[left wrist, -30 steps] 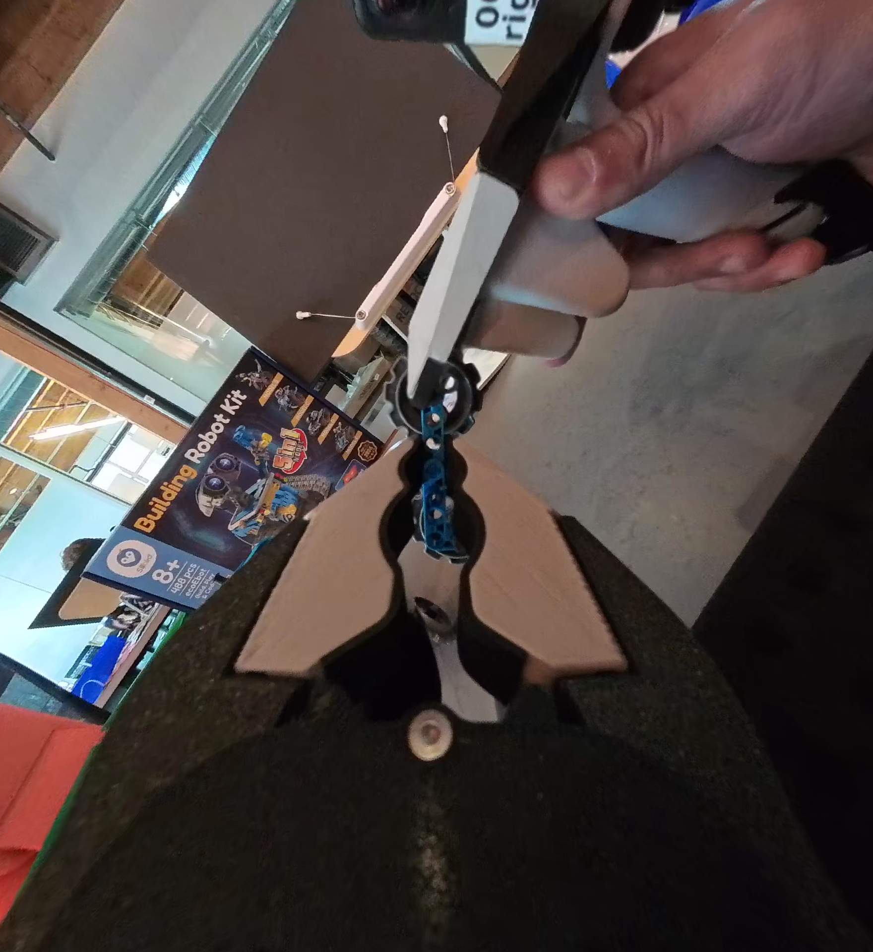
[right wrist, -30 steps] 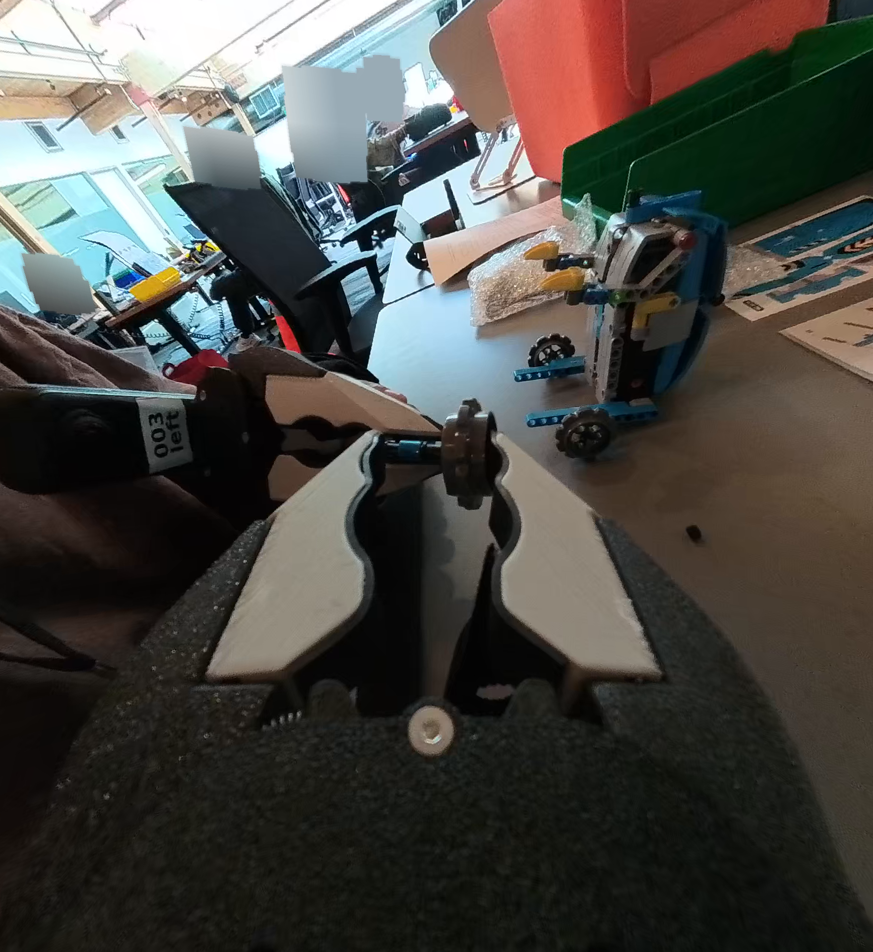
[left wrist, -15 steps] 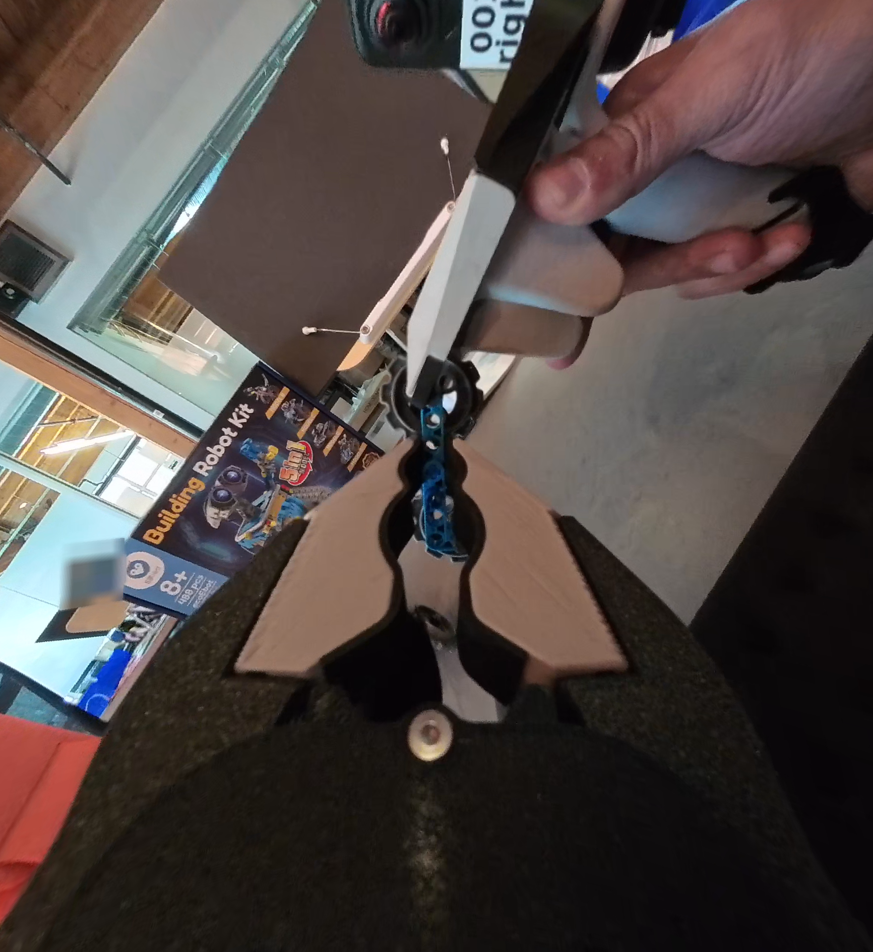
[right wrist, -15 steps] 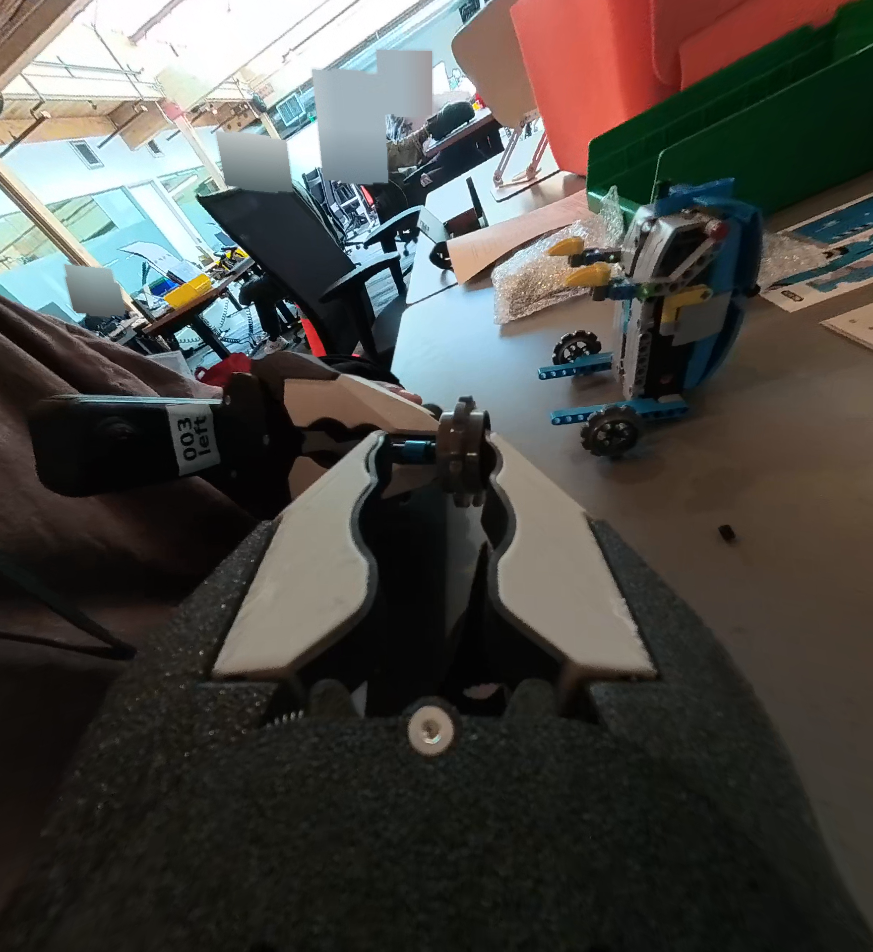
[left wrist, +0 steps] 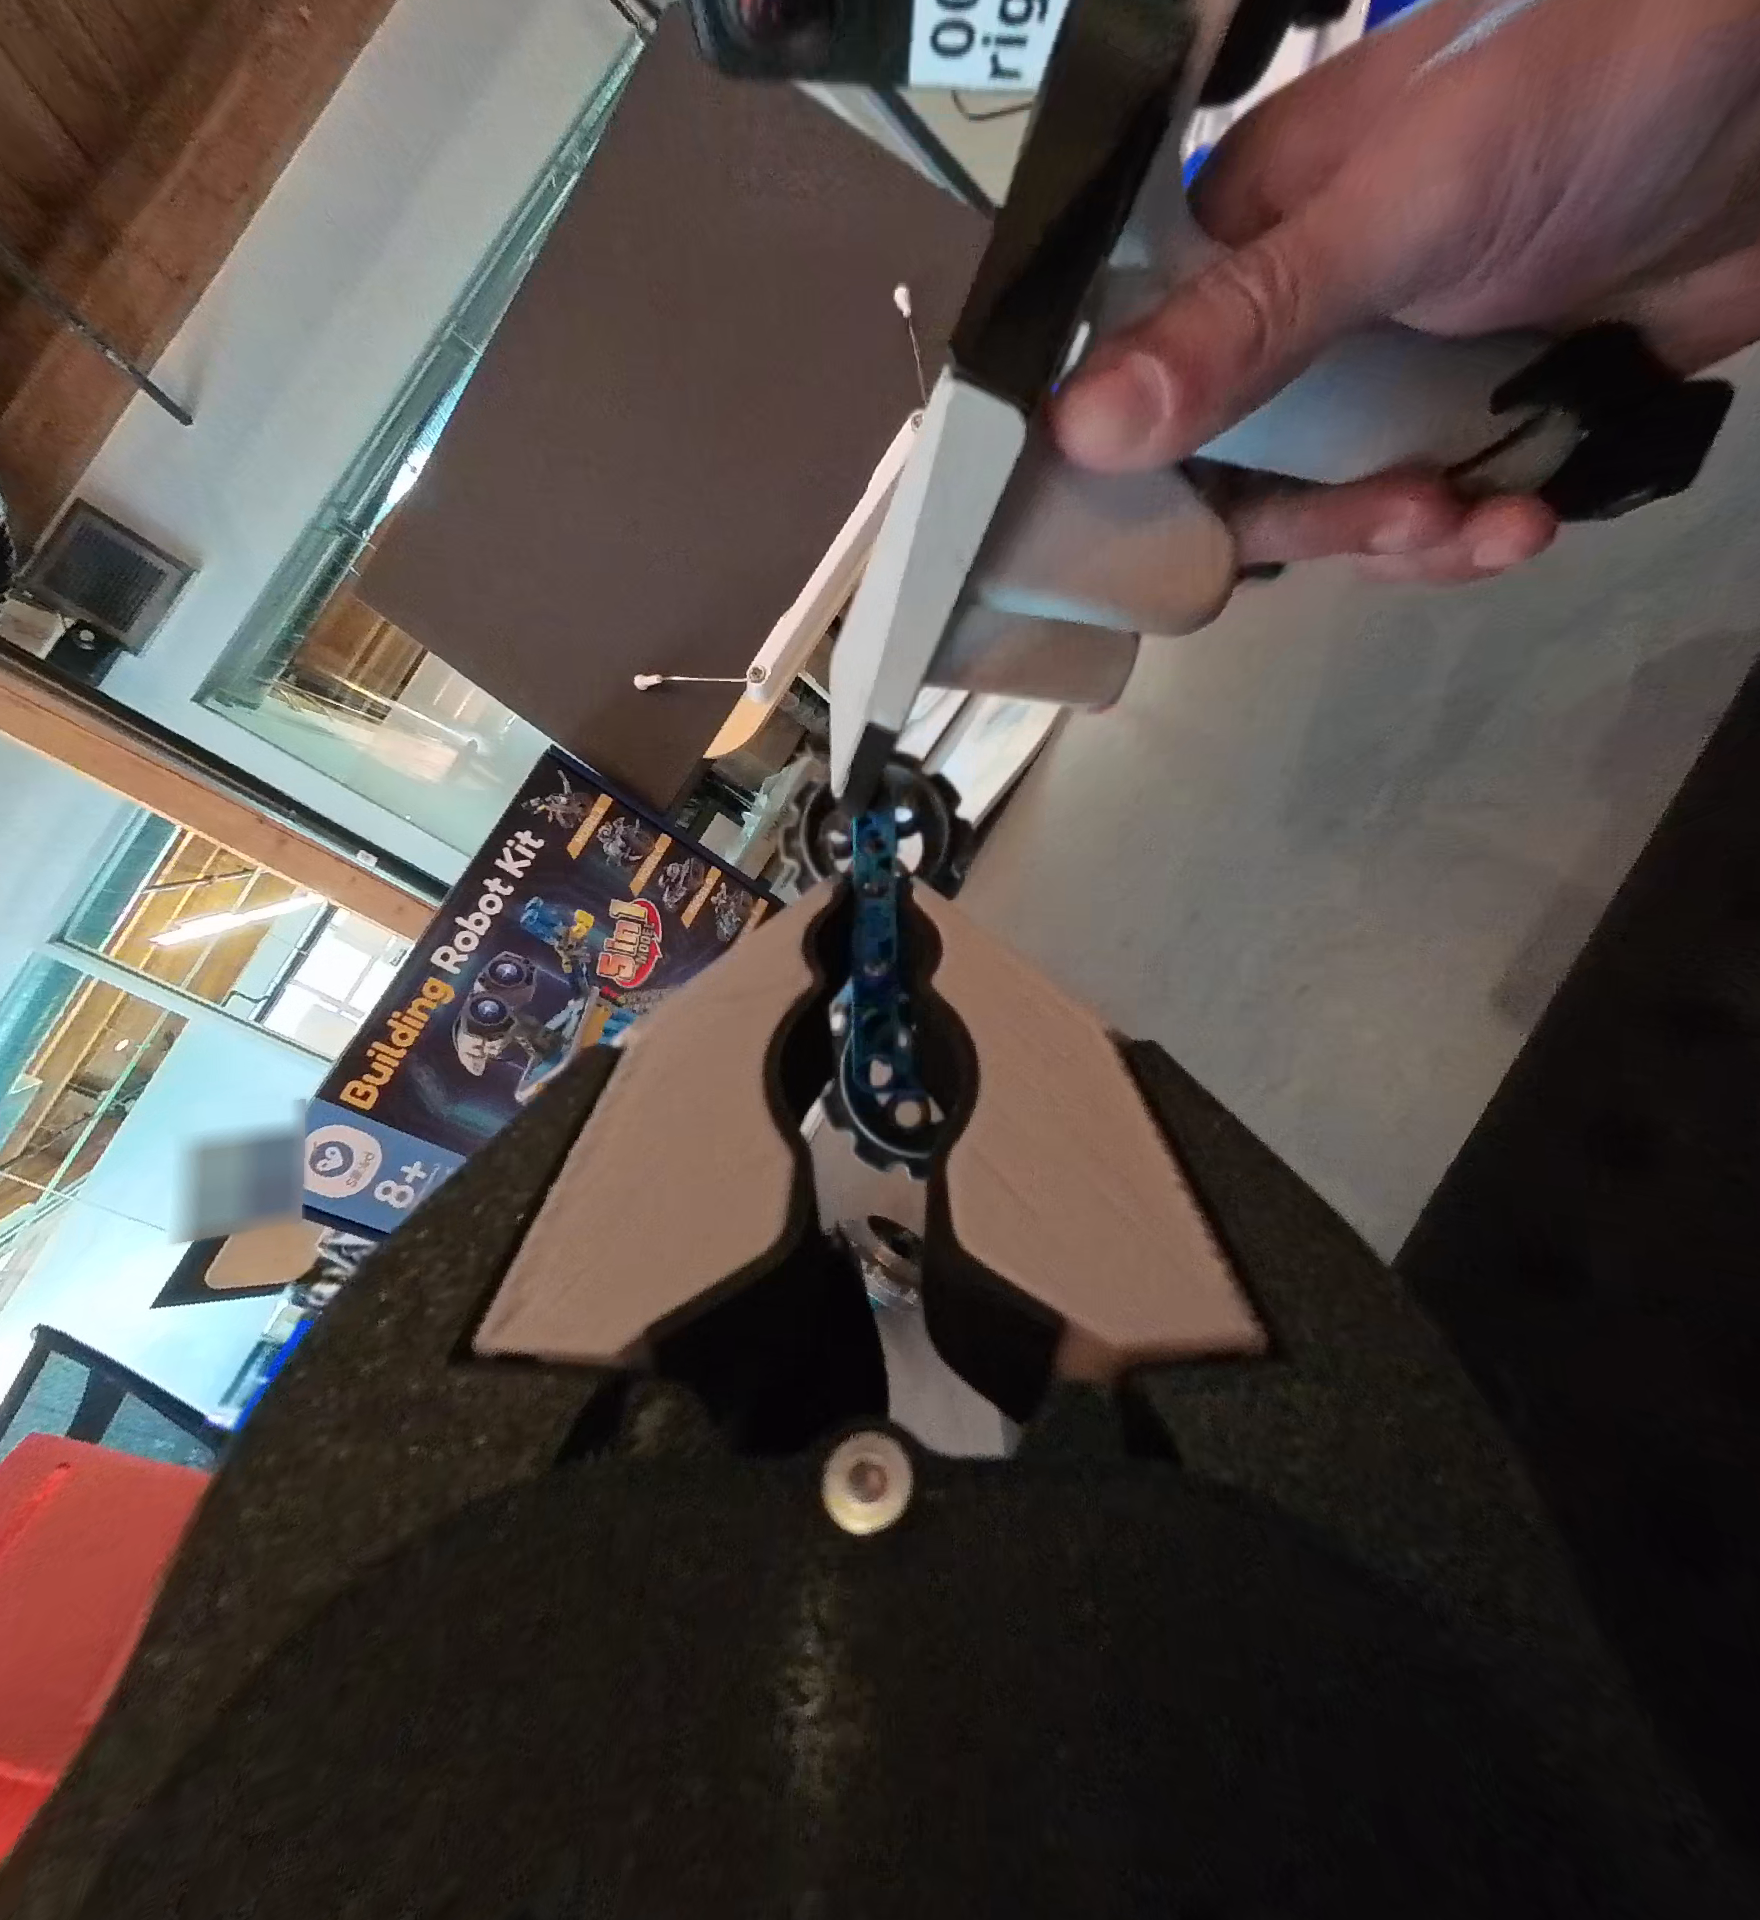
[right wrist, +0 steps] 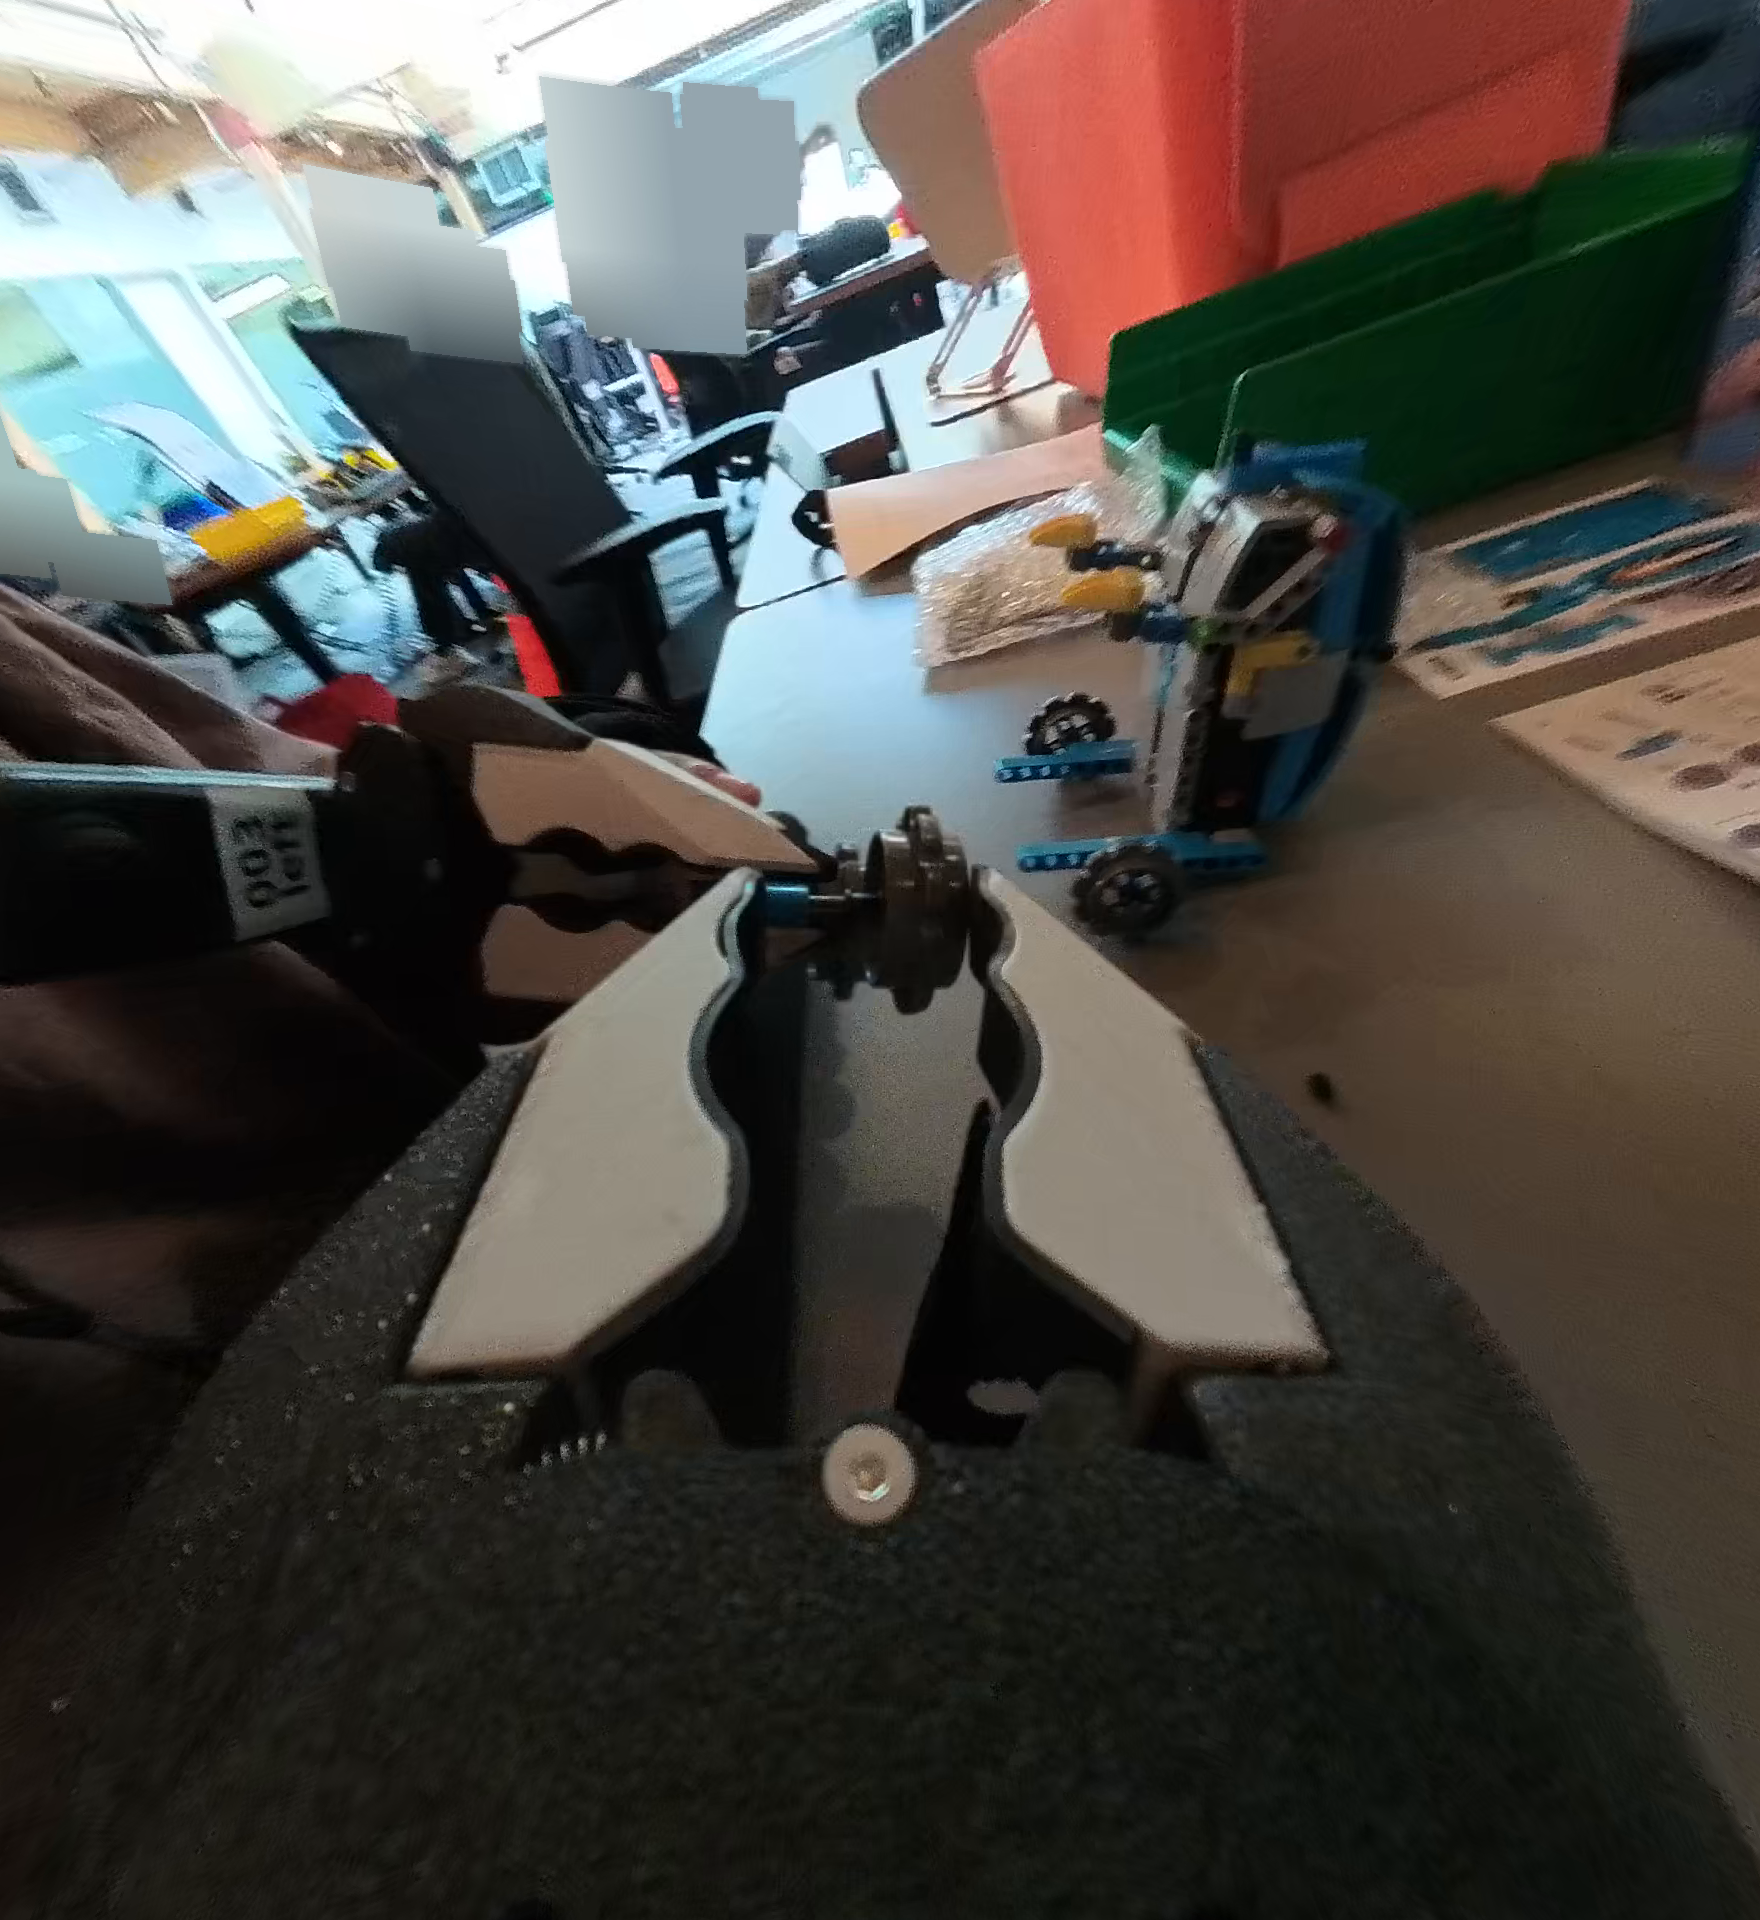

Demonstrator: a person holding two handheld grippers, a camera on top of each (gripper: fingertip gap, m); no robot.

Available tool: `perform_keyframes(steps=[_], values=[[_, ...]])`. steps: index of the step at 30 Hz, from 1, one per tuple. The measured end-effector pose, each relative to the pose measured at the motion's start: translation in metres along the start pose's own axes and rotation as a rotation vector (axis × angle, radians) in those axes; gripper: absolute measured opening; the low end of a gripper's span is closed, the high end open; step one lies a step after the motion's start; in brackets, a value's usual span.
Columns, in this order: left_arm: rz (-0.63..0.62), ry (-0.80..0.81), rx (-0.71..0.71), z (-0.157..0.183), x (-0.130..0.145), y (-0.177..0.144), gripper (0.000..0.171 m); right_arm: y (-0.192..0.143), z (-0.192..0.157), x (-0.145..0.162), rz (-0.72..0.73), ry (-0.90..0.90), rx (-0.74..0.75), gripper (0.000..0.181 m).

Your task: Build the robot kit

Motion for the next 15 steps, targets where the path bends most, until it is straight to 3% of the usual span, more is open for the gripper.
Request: perform_keyframes(steps=[3, 8, 14, 15], values=[[0.003, 0.020, -0.010, 0.0018, -0.0004, -0.0006, 0.005, -0.0018, -0.0011, 0.0006, -0.008, -0.045, 0.038, 0.039], [0.009, 0.003, 0.012, 0.0040, -0.0011, 0.0003, 0.006, -0.0051, 0.0007, 0.0018, -0.021, 0.035, -0.024, 0.038], [0.007, -0.060, 0.101, 0.0059, 0.0012, 0.0007, 0.006, -0.0071, 0.0009, 0.0012, -0.027, 0.044, -0.014, 0.035], [0.012, -0.037, 0.086, 0.0058, 0.0011, 0.0003, 0.005, -0.0098, 0.0042, 0.0003, -0.012, 0.037, 0.022, 0.015]])
Point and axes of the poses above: each gripper's, where its closed fingertips meet, y out along the fingers, x out of its underside, z = x × y across the jaws, the point moved 3 cm from there along -y, back along the fingers, and after that the axes turned 14 degrees about -z, right-handed, at the moved point
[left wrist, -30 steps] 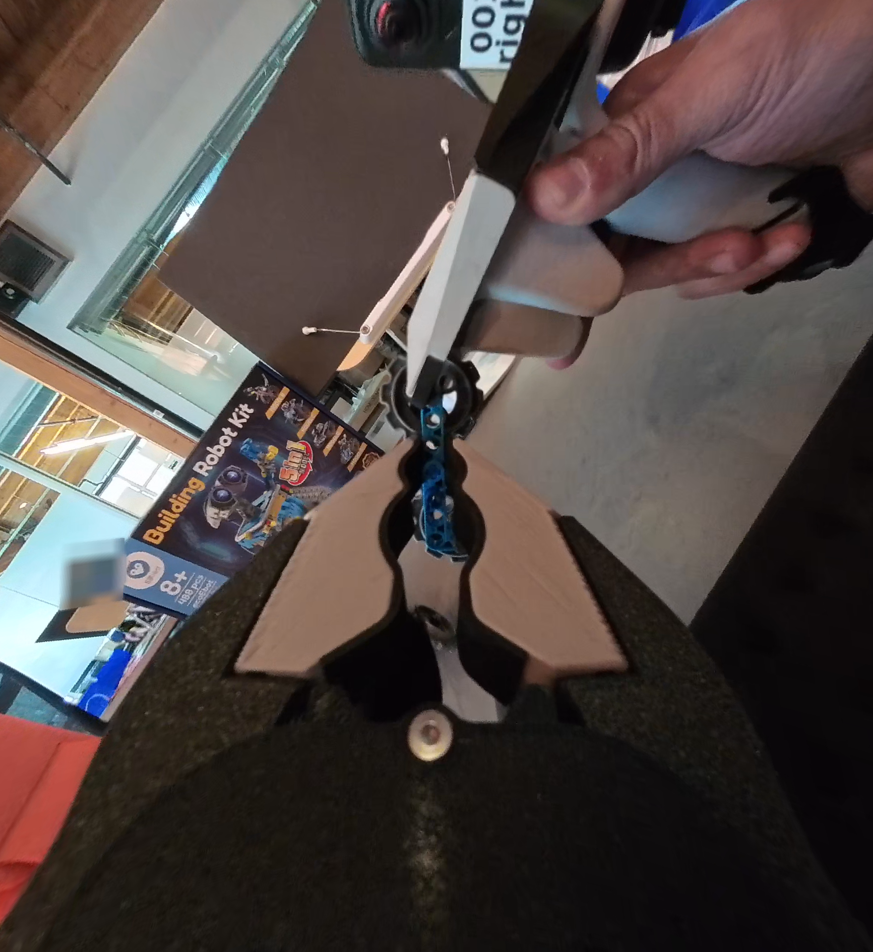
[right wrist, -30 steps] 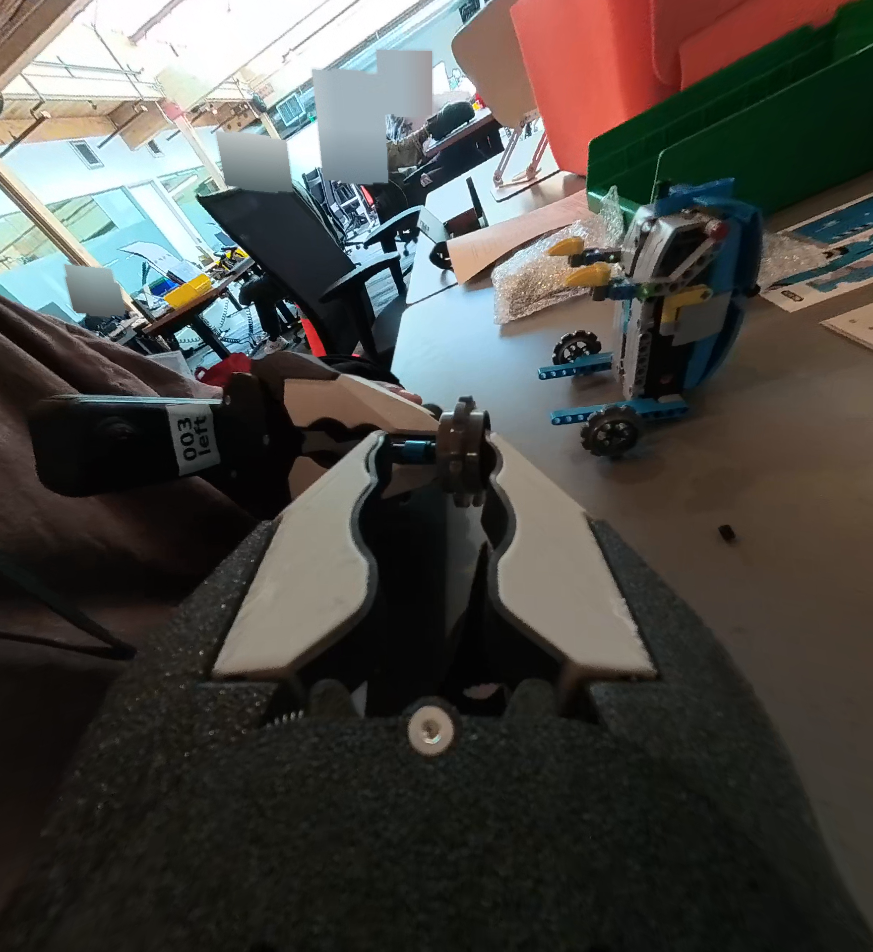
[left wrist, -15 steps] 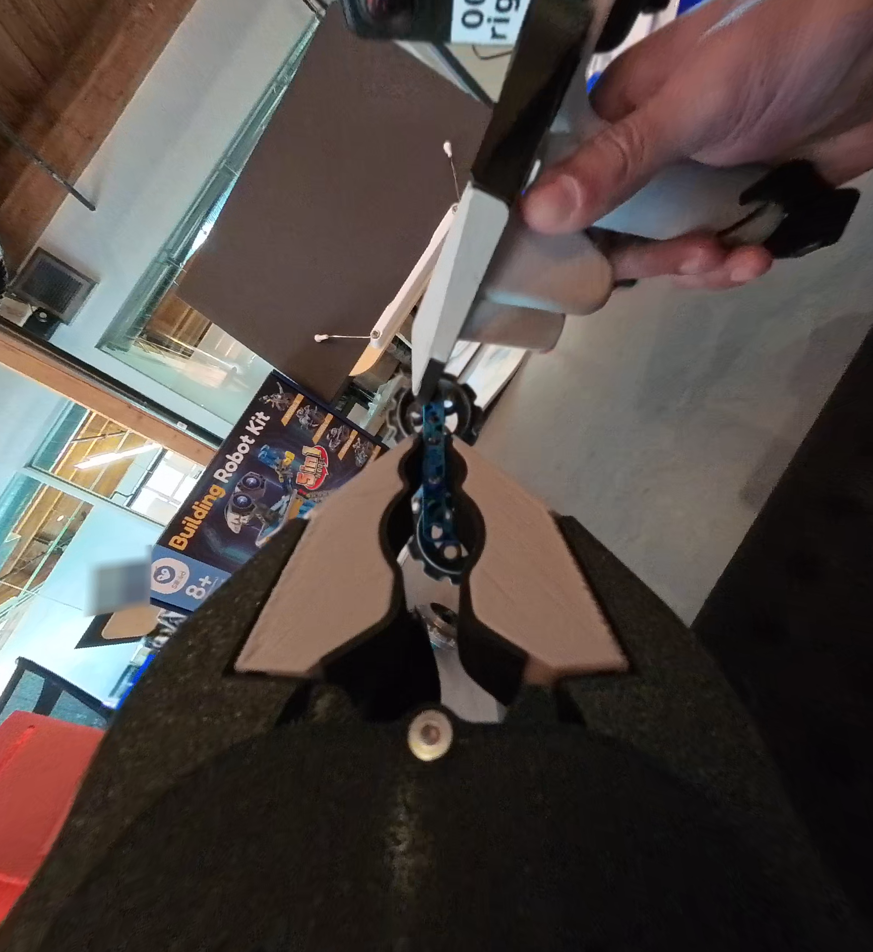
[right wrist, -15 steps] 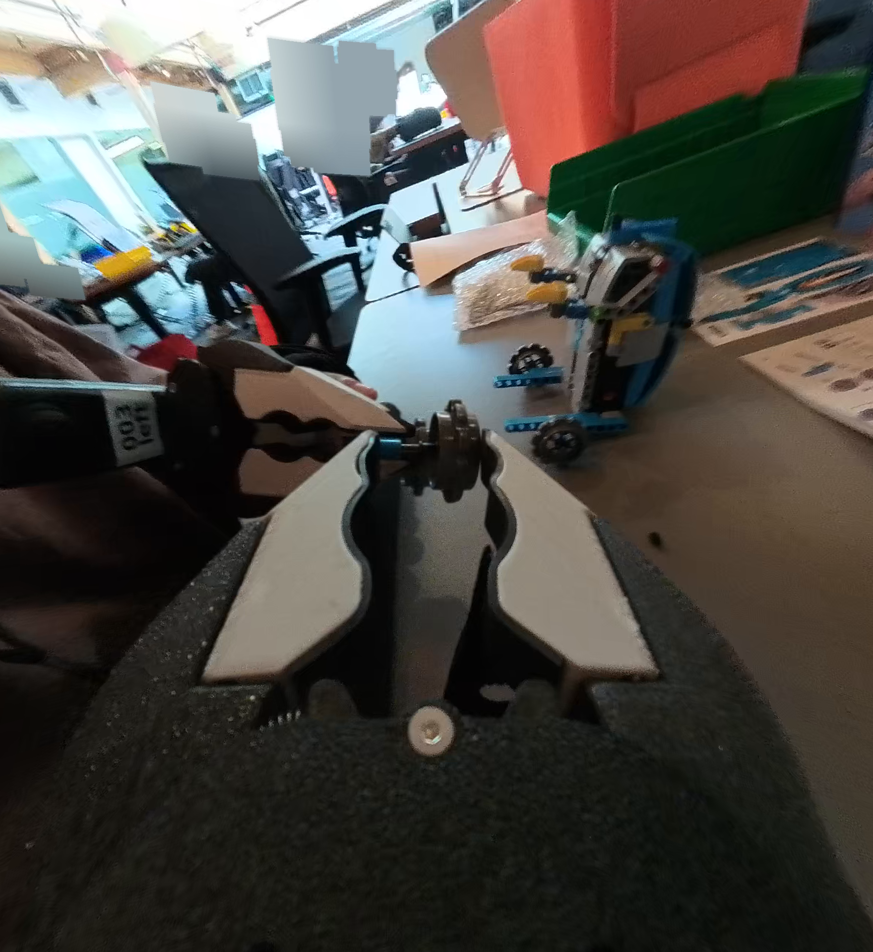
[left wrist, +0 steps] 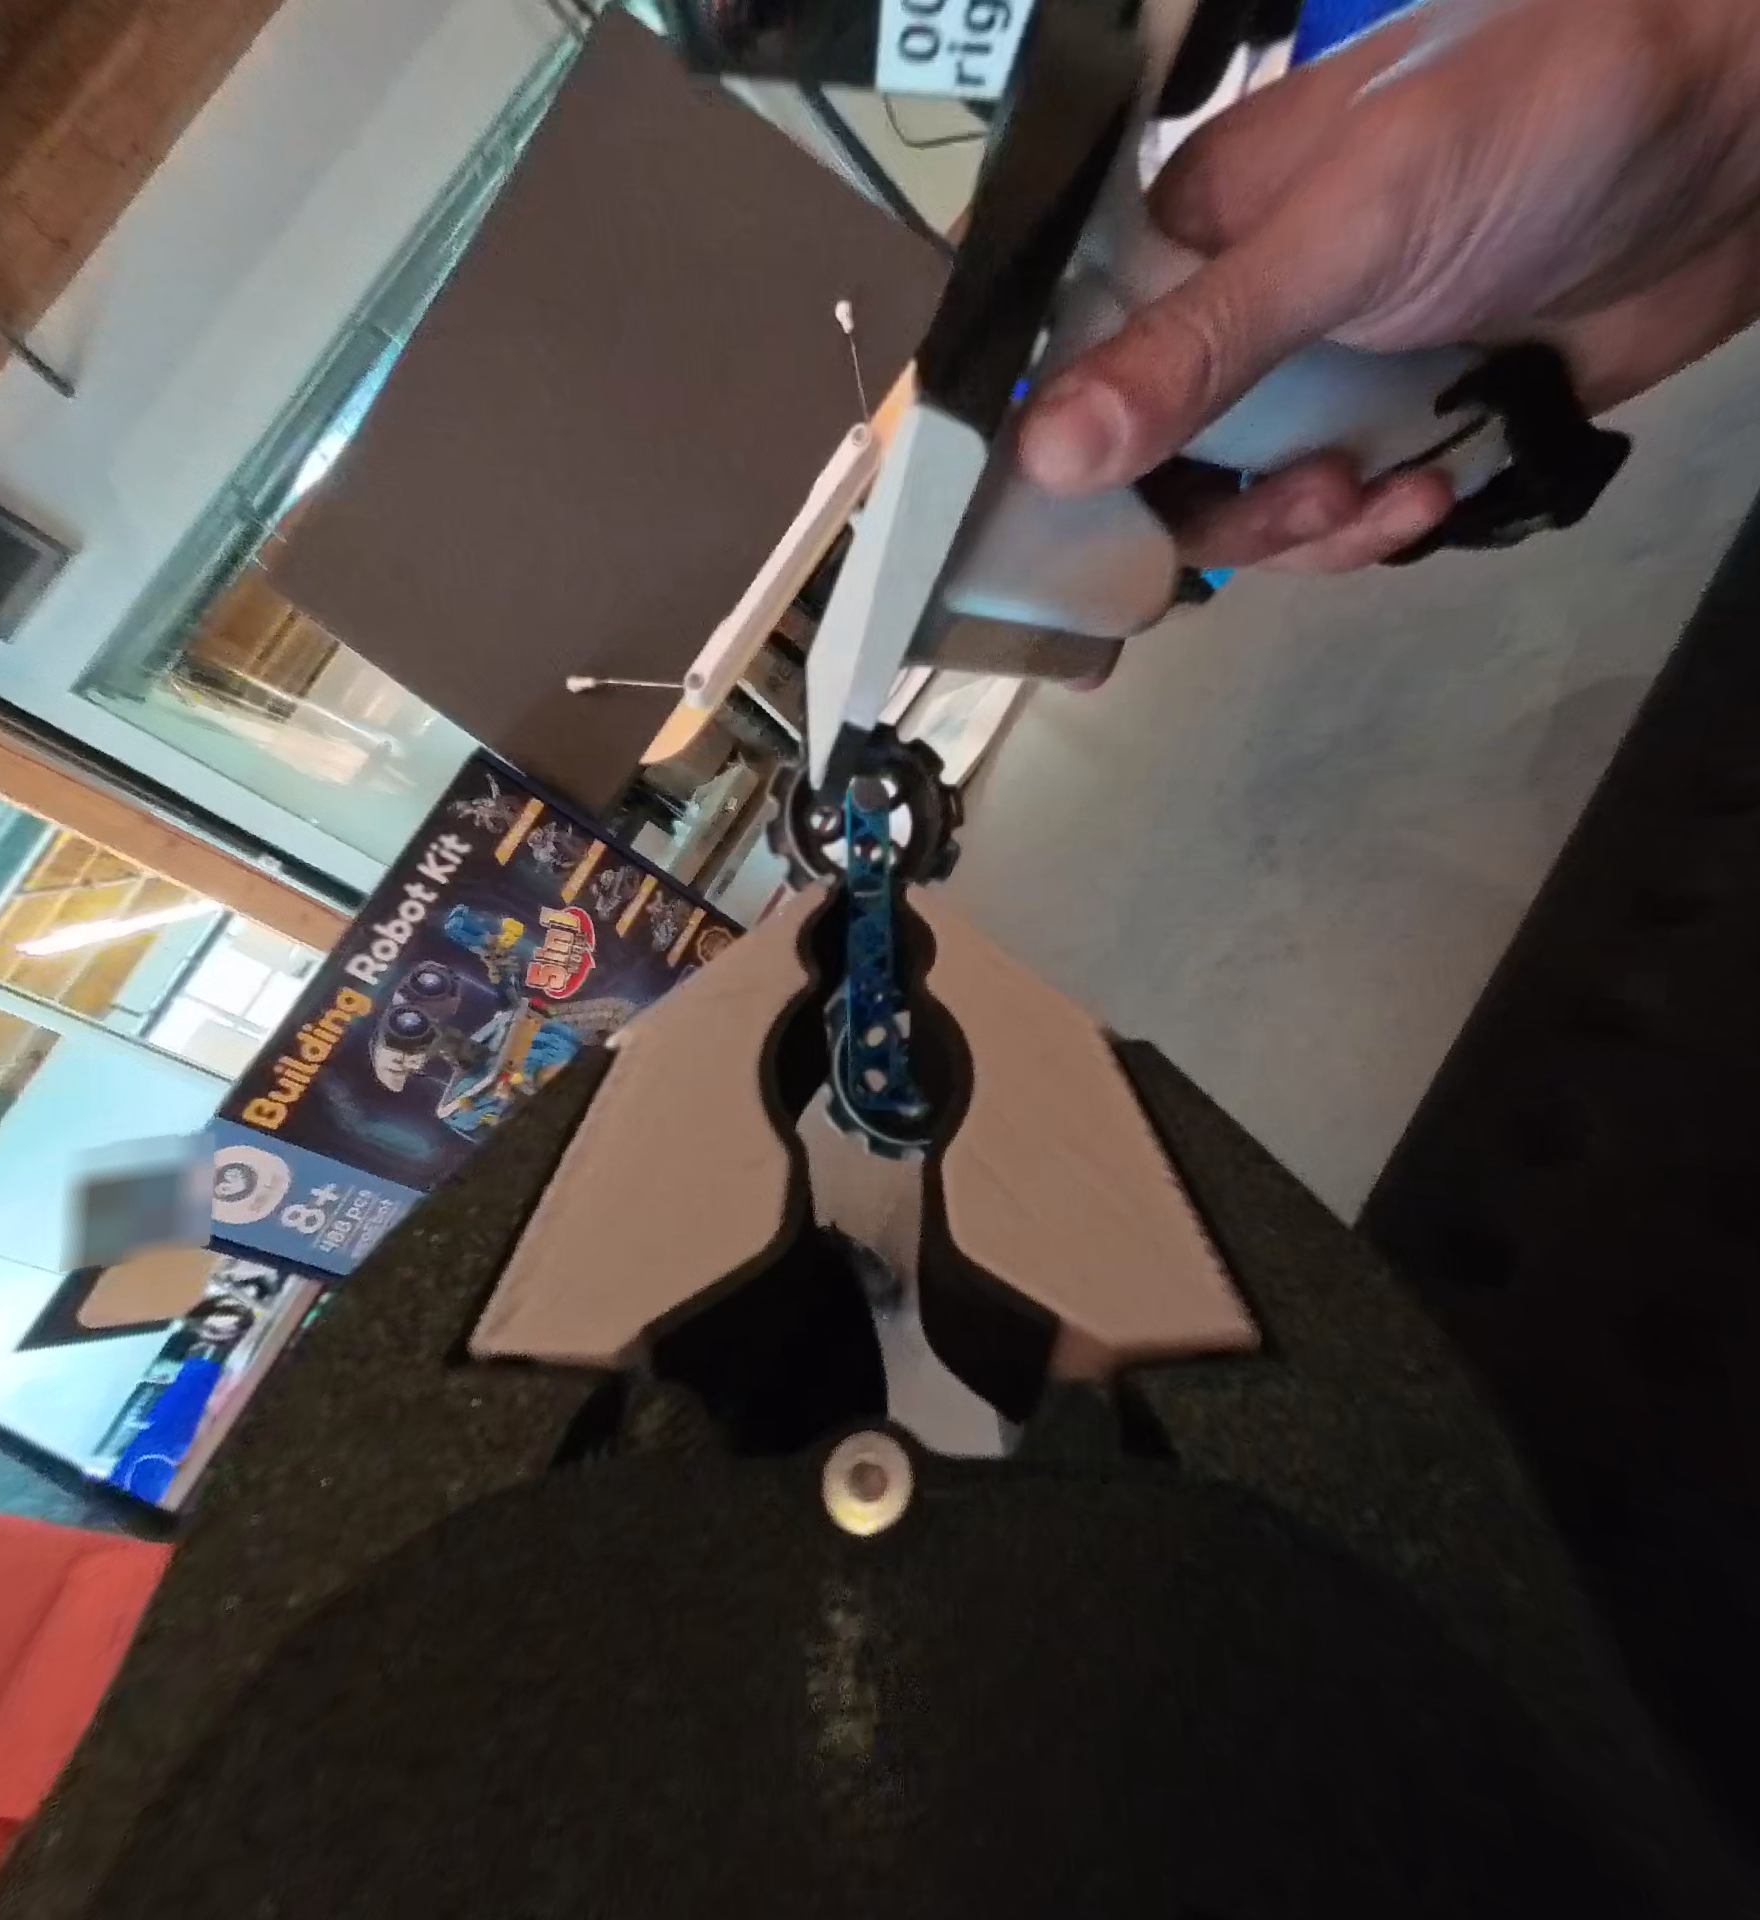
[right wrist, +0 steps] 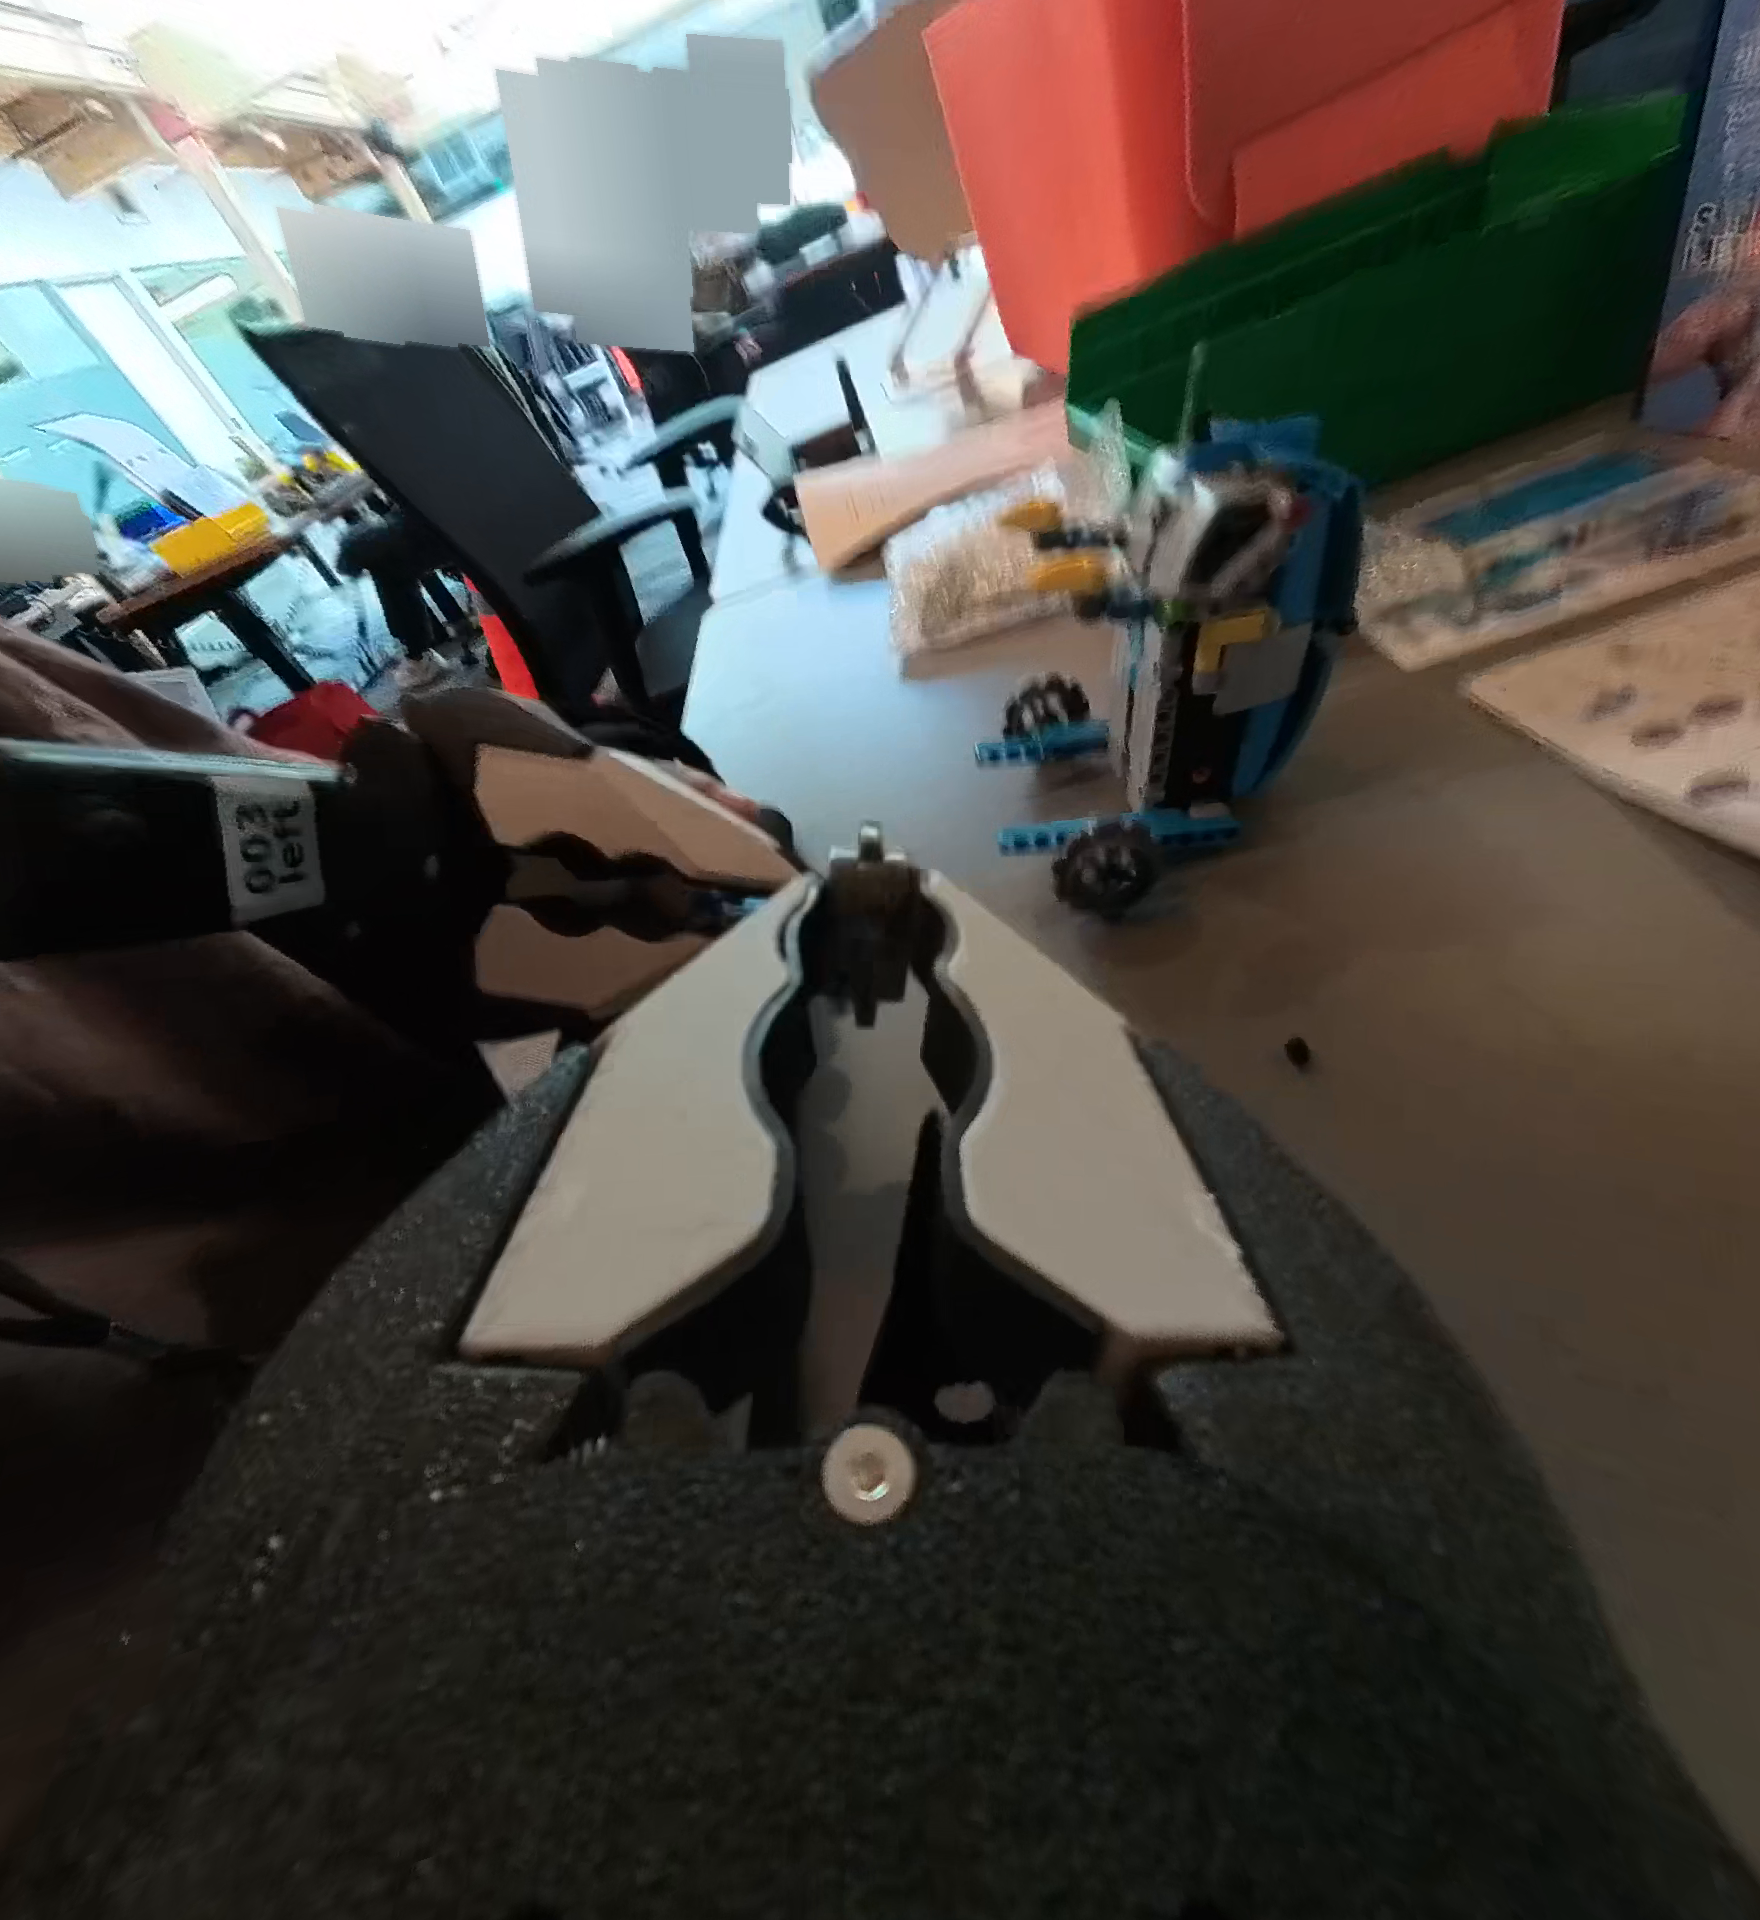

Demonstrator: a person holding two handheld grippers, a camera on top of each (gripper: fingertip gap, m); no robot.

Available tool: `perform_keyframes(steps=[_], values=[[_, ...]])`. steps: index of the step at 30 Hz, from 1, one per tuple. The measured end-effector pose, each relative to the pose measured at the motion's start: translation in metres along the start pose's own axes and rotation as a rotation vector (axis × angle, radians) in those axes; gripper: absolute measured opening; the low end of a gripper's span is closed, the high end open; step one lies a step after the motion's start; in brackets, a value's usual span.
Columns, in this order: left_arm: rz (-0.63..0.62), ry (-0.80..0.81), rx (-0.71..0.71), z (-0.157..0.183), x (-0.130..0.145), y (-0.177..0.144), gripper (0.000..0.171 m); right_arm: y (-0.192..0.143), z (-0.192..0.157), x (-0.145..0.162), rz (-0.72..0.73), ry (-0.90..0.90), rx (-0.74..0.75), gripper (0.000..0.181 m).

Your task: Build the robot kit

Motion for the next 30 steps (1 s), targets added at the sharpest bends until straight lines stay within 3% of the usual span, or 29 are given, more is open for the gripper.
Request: perform_keyframes(steps=[8, 11, 13, 16, 20, 25, 30], values=[[0.015, 0.015, -0.053, -0.006, 0.000, -0.002, 0.006, 0.001, -0.002, -0.002, 0.045, 0.019, -0.073, 0.016], [0.036, 0.019, -0.081, -0.013, 0.001, -0.006, 0.006, -0.008, -0.005, -0.009, 0.108, -0.008, -0.096, 0.035], [0.050, -0.020, -0.022, -0.011, 0.002, -0.007, 0.006, -0.015, -0.012, -0.013, 0.129, -0.132, -0.052, 0.036], [0.136, -0.128, 0.210, -0.002, -0.001, -0.012, 0.006, -0.012, -0.020, -0.001, -0.042, -0.454, 0.153, 0.035], [0.148, -0.293, 0.515, 0.007, 0.003, -0.009, 0.006, -0.004, -0.036, 0.009, -0.271, -0.646, 0.265, 0.035], [0.145, -0.311, 0.590, 0.010, 0.004, -0.010, 0.006, 0.009, -0.033, 0.028, -0.419, -0.722, 0.339, 0.024], [0.125, -0.262, 0.569, 0.015, 0.005, -0.010, 0.007, 0.006, -0.028, 0.031, -0.426, -0.718, 0.352, 0.009]])
Point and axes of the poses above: each gripper's, where its closed fingertips meet, y out along the fingers, x out of its underside, z = x × y across the jaws, the point moved 3 cm from there along -y, back along the fingers, and after that the axes turned 14 degrees about -z, right-handed, at the moved point
